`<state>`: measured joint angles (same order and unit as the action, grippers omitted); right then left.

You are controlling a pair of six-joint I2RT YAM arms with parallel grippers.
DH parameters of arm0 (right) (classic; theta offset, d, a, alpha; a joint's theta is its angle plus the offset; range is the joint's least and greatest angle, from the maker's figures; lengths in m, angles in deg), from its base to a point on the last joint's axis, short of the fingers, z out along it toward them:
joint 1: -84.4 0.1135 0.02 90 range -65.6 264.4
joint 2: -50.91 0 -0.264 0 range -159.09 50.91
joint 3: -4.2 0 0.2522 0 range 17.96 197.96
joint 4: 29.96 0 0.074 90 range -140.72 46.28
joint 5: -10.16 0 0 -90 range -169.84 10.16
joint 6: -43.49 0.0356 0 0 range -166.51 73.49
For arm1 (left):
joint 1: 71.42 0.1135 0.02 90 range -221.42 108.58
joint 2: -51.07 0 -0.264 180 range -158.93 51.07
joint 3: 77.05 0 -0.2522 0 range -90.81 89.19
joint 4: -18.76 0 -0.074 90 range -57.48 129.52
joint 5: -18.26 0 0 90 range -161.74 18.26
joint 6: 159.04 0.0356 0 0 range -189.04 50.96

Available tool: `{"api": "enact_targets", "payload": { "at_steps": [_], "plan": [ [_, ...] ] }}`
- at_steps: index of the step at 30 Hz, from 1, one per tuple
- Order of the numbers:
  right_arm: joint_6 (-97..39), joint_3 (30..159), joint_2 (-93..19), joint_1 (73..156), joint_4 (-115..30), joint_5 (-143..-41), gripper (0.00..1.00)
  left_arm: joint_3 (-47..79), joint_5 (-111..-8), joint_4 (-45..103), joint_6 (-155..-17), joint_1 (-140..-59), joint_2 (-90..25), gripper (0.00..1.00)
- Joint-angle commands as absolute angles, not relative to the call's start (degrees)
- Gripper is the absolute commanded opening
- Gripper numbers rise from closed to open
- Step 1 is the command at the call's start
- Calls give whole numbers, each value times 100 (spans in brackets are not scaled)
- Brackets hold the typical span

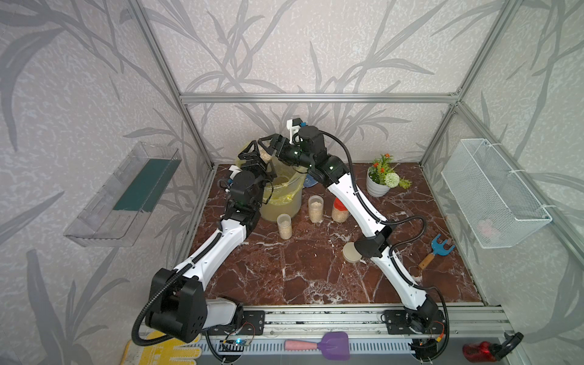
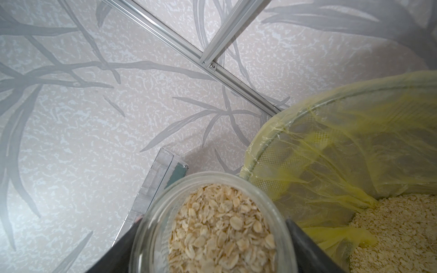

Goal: Empty expired oatmeal from jars
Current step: Pour the expired oatmeal into the trash bin.

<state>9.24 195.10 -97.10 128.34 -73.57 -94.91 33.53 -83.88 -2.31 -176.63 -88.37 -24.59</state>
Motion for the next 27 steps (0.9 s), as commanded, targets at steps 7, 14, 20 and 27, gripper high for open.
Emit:
{"api": "enact_targets", "payload": {
  "at_steps": [7, 14, 20, 27],
  "plan": [
    [966, 19968, -9610, 12892, -6979, -9646, 0, 3421, -8730, -642, -17900, -8657, -2449, 99],
    [1000, 19972, -9619, 12905, -6932, -9697, 0, 3286, -8691, -812, -17805, -8565, -2577, 100],
    [1077, 19964, -9637, 12914, -6851, -9686, 0, 3145, -8509, -941, -17775, -8573, -2765, 99],
    [1115, 19963, -9693, 12942, -6801, -9733, 0, 2922, -8366, -1363, -17699, -8570, -2984, 99]
  ]
}}
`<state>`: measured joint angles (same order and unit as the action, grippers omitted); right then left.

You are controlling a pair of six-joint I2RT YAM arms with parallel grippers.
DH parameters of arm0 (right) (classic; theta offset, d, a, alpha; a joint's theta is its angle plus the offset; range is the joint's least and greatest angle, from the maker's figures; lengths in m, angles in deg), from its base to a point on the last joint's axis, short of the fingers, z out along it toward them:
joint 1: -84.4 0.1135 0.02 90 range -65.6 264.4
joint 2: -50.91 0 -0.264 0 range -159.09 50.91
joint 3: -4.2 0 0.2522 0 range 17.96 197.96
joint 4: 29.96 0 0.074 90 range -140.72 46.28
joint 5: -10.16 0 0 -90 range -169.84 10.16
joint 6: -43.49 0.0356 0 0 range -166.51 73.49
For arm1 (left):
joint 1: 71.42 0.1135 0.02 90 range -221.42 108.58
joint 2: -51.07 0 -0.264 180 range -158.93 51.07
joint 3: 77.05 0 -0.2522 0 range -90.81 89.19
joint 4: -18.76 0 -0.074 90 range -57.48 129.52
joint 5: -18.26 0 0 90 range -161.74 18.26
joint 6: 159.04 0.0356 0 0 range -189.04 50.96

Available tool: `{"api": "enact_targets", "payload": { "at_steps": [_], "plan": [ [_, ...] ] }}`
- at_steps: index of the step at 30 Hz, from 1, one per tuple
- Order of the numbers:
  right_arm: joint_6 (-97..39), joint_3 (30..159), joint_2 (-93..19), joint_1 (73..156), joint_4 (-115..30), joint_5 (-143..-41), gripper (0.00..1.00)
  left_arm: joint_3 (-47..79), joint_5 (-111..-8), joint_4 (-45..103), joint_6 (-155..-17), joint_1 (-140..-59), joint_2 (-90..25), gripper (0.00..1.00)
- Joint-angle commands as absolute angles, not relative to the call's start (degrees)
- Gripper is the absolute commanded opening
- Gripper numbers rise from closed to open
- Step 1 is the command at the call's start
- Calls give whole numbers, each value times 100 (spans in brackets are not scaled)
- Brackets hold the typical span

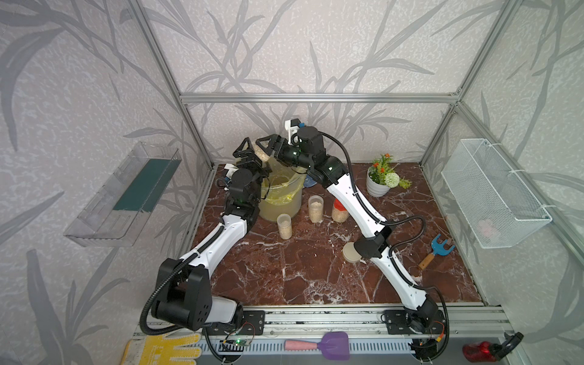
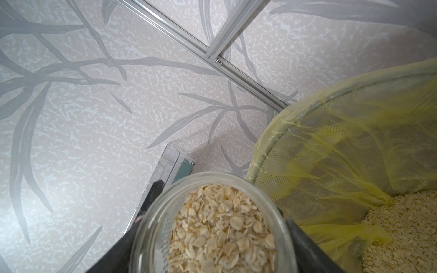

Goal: Empty expired oatmeal from jars
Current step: Pour the expired oatmeal into the trash bin.

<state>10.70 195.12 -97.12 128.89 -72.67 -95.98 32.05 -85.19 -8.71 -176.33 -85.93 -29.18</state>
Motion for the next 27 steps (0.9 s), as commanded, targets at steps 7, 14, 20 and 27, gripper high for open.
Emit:
{"api": "enact_targets", "payload": {
  "at_steps": [7, 14, 20, 27],
  "plan": [
    [1115, 19965, -9693, 12958, -6784, -9786, 0, 2941, -8448, -1445, -17657, -8568, -3049, 99],
    [1116, 19972, -9683, 12966, -6785, -9799, 0, 3055, -8677, -1477, -17647, -8558, -2941, 99],
    [1124, 19973, -9667, 12967, -6762, -9782, 0, 3258, -8880, -1544, -17675, -8565, -2804, 99],
    [1130, 19976, -9668, 12966, -6765, -9838, 0, 3292, -8932, -1650, -17830, -8562, -2906, 99]
  ]
}}
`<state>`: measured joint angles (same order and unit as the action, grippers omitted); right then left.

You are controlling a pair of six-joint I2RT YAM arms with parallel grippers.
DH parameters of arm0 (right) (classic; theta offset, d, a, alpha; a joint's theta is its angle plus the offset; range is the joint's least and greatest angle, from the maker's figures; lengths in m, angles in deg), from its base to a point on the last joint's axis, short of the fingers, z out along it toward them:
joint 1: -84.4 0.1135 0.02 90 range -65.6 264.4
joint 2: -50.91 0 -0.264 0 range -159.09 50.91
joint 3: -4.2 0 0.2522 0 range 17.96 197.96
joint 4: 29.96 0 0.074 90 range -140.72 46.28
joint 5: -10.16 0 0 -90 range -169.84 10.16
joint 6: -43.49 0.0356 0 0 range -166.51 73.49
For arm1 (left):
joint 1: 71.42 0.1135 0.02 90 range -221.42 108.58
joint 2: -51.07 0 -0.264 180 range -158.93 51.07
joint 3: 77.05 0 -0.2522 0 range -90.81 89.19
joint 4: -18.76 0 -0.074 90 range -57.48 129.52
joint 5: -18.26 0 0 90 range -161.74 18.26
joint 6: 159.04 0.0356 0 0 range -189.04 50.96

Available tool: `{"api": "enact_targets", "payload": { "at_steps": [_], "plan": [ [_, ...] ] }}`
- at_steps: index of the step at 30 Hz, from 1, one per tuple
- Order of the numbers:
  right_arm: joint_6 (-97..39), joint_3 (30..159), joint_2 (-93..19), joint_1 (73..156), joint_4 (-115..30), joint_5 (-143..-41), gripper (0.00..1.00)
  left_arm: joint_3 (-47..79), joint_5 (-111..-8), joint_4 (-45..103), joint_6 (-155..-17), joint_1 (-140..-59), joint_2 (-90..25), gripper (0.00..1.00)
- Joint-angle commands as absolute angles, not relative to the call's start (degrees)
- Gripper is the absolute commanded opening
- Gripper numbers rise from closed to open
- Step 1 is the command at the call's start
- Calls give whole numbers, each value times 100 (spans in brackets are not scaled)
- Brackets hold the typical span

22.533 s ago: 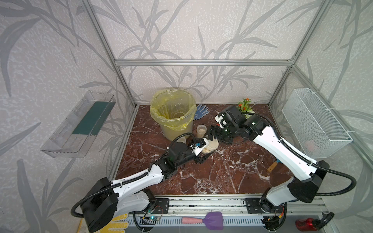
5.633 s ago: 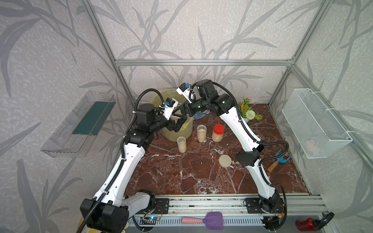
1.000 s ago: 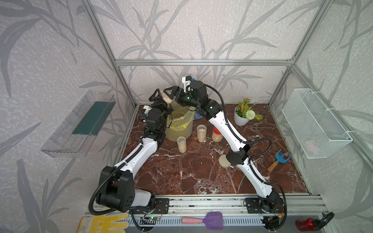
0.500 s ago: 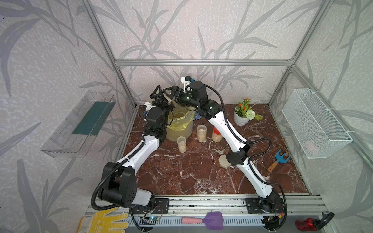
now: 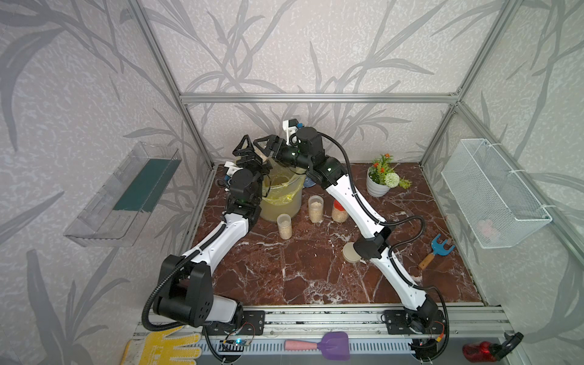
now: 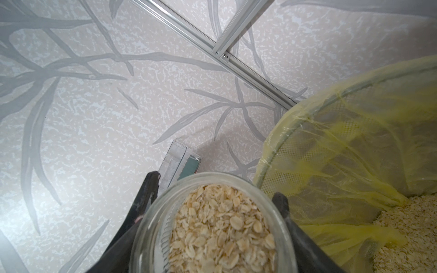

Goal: Empty expired oatmeal from jars
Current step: Pour the expired oatmeal into the trash bin.

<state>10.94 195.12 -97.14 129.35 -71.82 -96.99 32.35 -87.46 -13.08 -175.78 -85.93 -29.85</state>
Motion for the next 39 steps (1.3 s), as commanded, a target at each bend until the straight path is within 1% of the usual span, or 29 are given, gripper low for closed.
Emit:
{"api": "enact_targets", "payload": {
  "at_steps": [1, 2, 5, 24, 27, 30, 32, 34, 35, 37, 39],
  "plan": [
    [1133, 19973, -9673, 12966, -6767, -9830, 0, 3315, -8972, -1642, -17874, -8563, -2906, 99],
    [1132, 19975, -9666, 12966, -6757, -9830, 0, 3325, -8984, -1674, -17871, -8558, -2908, 98],
    [1135, 19973, -9667, 12966, -6730, -9821, 0, 3297, -8996, -1670, -17819, -8558, -2874, 94],
    [1198, 19960, -9788, 12975, -6676, -9937, 0, 2945, -8601, -1633, -17764, -8587, -3118, 95],
    [1203, 19953, -9787, 12984, -6667, -9932, 0, 2888, -8537, -1669, -17777, -8590, -3206, 93],
    [1194, 19947, -9786, 12984, -6671, -9932, 0, 2907, -8570, -1694, -17798, -8592, -3235, 84],
    [1185, 19948, -9782, 12984, -6679, -9926, 0, 2925, -8580, -1712, -17811, -8590, -3246, 76],
    [1187, 19938, -9789, 12982, -6675, -9928, 0, 2936, -8587, -1722, -17811, -8592, -3256, 65],
    [1185, 19938, -9790, 12984, -6670, -9928, 0, 2925, -8581, -1735, -17812, -8588, -3268, 62],
    [1186, 19939, -9800, 12984, -6672, -9936, 0, 2909, -8576, -1772, -17808, -8589, -3288, 53],
    [1189, 19930, -9811, 12984, -6671, -9944, 0, 2894, -8562, -1797, -17812, -8578, -3312, 47]
  ]
}}
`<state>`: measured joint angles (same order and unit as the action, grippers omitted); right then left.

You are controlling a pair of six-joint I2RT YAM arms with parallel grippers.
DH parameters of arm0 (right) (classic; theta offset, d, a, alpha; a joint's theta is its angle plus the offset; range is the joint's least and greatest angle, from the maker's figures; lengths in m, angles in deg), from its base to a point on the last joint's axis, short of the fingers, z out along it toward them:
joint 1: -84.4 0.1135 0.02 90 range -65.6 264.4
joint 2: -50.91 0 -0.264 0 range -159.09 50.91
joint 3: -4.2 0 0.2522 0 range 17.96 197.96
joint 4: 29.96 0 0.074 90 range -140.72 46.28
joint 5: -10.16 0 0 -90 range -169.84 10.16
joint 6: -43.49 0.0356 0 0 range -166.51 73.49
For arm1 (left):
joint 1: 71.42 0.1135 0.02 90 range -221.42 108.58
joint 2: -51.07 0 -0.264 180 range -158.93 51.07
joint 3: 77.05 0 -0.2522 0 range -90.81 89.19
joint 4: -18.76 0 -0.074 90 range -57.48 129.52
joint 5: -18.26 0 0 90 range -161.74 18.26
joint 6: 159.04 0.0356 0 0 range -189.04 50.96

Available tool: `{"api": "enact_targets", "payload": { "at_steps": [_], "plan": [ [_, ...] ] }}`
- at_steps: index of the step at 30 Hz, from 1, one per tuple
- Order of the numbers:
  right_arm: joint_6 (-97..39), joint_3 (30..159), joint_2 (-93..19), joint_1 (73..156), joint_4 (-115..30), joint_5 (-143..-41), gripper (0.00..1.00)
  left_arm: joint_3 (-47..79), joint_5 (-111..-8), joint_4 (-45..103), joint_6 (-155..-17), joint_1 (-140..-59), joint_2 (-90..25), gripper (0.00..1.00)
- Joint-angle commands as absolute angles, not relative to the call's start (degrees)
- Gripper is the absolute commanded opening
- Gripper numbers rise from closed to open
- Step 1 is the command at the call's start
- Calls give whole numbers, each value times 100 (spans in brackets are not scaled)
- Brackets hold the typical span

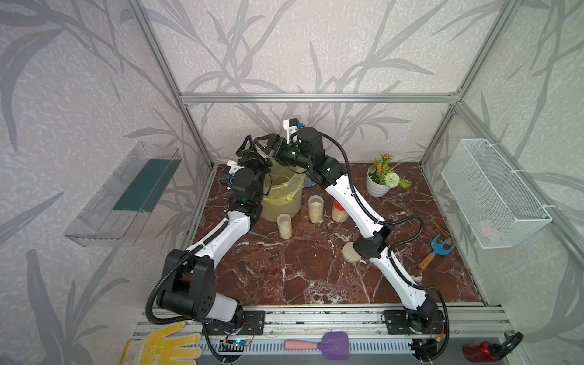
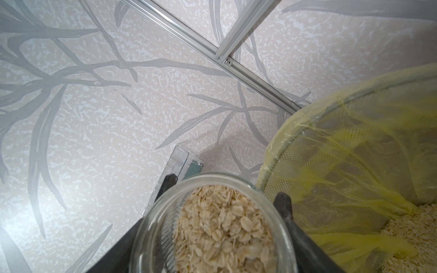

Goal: Empty expired oatmeal from jars
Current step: Pour the expired oatmeal into the trash bin.

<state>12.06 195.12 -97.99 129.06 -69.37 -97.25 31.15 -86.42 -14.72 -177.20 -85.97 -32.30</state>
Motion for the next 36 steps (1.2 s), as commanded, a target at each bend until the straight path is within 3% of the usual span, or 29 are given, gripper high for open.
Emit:
{"api": "enact_targets", "payload": {
  "at_steps": [1, 6, 12, 15, 17, 19, 22, 27, 31, 33, 36],
  "plan": [
    [1192, 19928, -9814, 12984, -6675, -9944, 0, 2888, -8545, -1812, -17812, -8576, -3329, 43],
    [1192, 19933, -9834, 12976, -6718, -9920, 0, 2864, -8475, -1874, -17803, -8579, -3392, 28],
    [1203, 19928, -9856, 12975, -6738, -9896, 5, 2864, -8441, -1724, -17673, -8577, -3313, 1],
    [1207, 19928, -9864, 12975, -6773, -9891, 13, 2868, -8421, -1647, -17559, -8569, -3260, 0],
    [1198, 19926, -9865, 12975, -6856, -9883, 29, 2872, -8420, -1646, -17529, -8573, -3250, 0],
    [1183, 19928, -9862, 12975, -6889, -9905, 35, 2868, -8402, -1669, -17513, -8558, -3267, 0],
    [1136, 19928, -9847, 12972, -7067, -9872, 54, 2822, -8362, -1703, -17489, -8545, -3304, 0],
    [997, 19933, -9770, 12953, -7355, -9822, 71, 2638, -8178, -1703, -17447, -8435, -3399, 0],
    [1014, 19928, -9763, 12923, -7407, -9823, 79, 2600, -8147, -1660, -17404, -8431, -3375, 0],
    [1027, 19923, -9766, 12922, -7431, -9812, 89, 2624, -8159, -1679, -17398, -8437, -3387, 0],
    [1032, 19900, -9779, 12922, -7379, -9839, 90, 2666, -8160, -1724, -17422, -8434, -3392, 0]
  ]
}}
